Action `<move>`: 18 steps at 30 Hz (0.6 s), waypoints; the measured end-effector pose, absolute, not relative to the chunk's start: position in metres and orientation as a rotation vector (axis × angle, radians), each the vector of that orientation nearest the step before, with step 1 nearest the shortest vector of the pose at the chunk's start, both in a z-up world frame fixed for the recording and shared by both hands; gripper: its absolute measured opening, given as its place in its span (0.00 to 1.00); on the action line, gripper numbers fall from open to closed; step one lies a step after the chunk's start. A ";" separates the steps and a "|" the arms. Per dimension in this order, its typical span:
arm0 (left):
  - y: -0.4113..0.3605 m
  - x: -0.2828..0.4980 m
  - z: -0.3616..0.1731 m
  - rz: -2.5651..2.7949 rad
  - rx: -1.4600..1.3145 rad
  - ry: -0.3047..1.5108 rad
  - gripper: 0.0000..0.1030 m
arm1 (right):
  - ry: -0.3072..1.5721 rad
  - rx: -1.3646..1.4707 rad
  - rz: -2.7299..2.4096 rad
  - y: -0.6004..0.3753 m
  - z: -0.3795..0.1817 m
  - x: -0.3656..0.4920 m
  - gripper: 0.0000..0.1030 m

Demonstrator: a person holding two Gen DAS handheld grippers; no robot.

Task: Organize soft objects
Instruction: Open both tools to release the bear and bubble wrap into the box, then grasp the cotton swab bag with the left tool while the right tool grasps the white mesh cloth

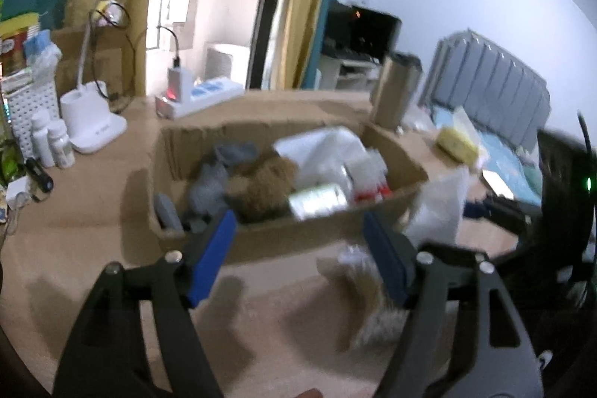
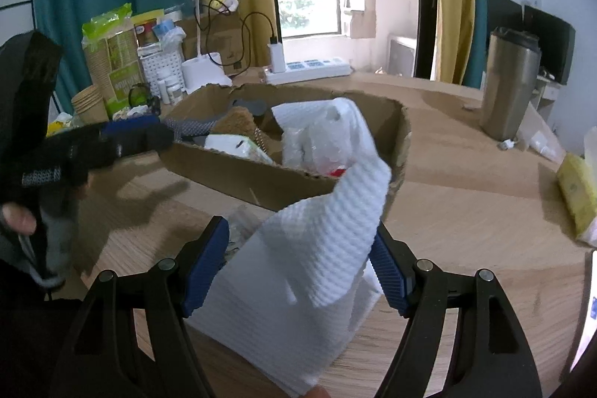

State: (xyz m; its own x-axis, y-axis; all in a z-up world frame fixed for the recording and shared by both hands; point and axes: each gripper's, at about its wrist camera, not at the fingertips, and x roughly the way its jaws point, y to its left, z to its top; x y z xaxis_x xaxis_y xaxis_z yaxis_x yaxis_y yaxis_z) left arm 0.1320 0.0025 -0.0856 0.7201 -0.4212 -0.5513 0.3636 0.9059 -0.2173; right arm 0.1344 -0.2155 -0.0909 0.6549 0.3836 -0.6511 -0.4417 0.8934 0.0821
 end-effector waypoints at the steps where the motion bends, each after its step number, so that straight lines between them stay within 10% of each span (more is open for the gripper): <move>1: 0.000 0.131 -0.087 -0.436 -0.092 0.638 0.71 | 0.724 -0.087 0.469 -0.214 -0.092 0.135 0.75; 11: -0.004 0.124 -0.094 -0.454 -0.087 0.664 0.72 | 0.796 -0.102 0.439 -0.213 -0.113 0.140 0.71; 13: -0.008 0.124 -0.095 -0.465 -0.076 0.672 0.72 | 0.802 -0.087 0.457 -0.214 -0.115 0.140 0.53; 15: -0.013 0.123 -0.096 -0.476 -0.060 0.678 0.72 | 0.799 -0.083 0.471 -0.214 -0.114 0.138 0.12; 18: -0.021 0.121 -0.097 -0.492 -0.036 0.683 0.72 | 0.787 -0.089 0.473 -0.215 -0.113 0.136 0.12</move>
State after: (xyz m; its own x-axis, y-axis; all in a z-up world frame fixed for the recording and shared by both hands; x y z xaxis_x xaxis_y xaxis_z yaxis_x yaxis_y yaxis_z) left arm 0.1209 -0.0209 -0.0967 0.6661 -0.4476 -0.5966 0.4244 0.8852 -0.1904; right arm 0.1363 -0.2146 -0.1129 0.6075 0.3763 -0.6995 -0.4416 0.8920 0.0963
